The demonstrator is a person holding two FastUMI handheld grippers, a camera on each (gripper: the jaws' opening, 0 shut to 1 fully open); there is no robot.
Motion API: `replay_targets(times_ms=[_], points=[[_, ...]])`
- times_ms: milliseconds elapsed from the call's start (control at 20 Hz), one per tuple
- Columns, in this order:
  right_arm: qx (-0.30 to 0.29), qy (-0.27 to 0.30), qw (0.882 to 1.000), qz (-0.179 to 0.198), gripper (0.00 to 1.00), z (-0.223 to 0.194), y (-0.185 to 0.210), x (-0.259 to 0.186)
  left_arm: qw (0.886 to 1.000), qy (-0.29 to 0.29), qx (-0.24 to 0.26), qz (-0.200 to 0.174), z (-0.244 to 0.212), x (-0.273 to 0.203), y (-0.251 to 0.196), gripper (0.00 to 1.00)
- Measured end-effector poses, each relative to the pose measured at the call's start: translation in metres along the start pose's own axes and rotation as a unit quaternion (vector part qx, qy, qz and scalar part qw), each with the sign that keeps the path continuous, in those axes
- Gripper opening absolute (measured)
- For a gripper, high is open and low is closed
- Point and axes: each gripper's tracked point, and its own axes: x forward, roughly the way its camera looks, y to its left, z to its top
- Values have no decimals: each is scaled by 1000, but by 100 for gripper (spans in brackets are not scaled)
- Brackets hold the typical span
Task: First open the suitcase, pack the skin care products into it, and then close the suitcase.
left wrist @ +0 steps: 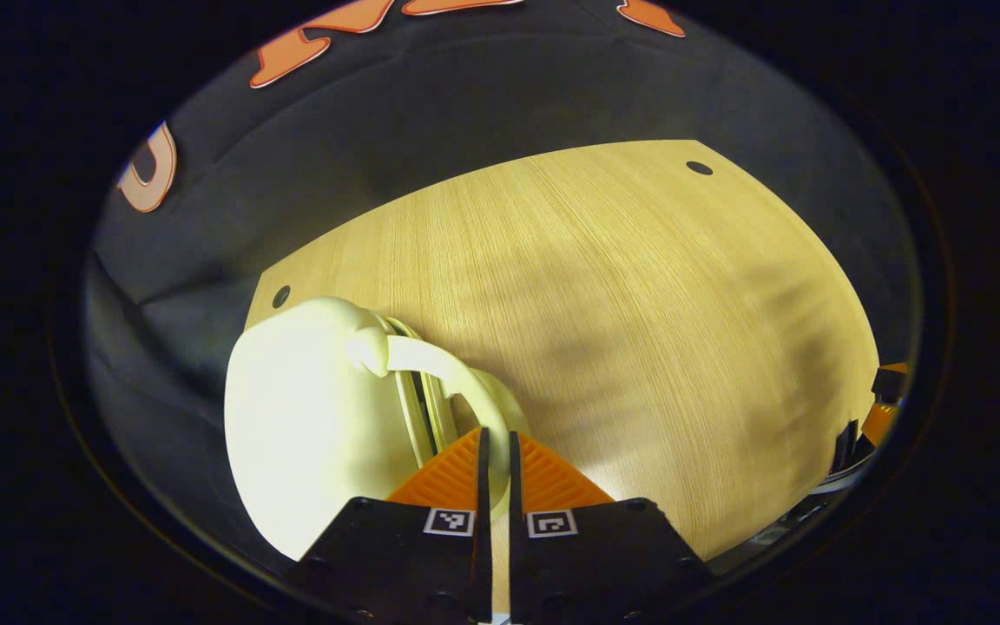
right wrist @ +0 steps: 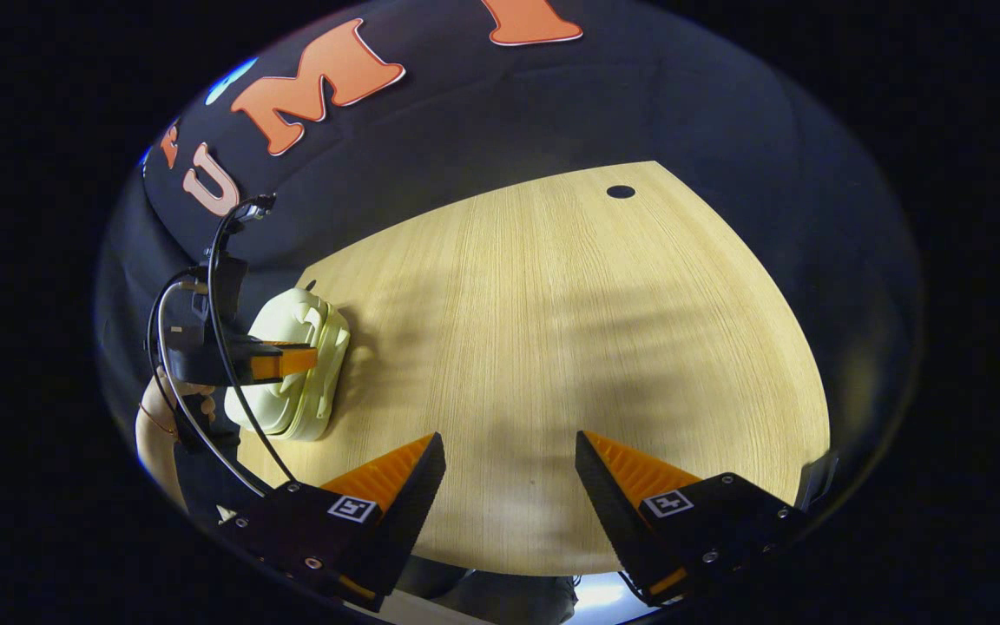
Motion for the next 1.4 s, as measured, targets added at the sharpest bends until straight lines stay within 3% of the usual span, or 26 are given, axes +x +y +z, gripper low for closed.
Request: replay_targets(times_ms=[250, 450, 550, 700, 950, 1150, 1400], points=[[-6, 0, 1000, 13, 95, 1, 12, 0, 1000, -11, -1, -8, 0, 0, -2, 12], [-24, 5, 1000, 19, 96, 3, 21, 2, 999, -26, -38, -14, -4, -7, 2, 22], [-27, 6, 999, 20, 96, 6, 25, 2, 998, -33, -47, -2, -4, -14, 10, 37], [-37, -2, 999, 16, 96, 13, 30, 2, 995, -59, -85, 0, 8, -27, 12, 92], [-58, -49, 997, 6, 96, 51, 48, -9, 977, -165, -132, 23, 39, -87, 47, 93], [-83, -110, 990, -15, 96, 89, 64, -25, 952, -247, -182, 2, 66, -152, 75, 93], [-121, -188, 974, -33, 96, 127, 99, -49, 916, -357, -184, 9, 88, -246, 127, 93]])
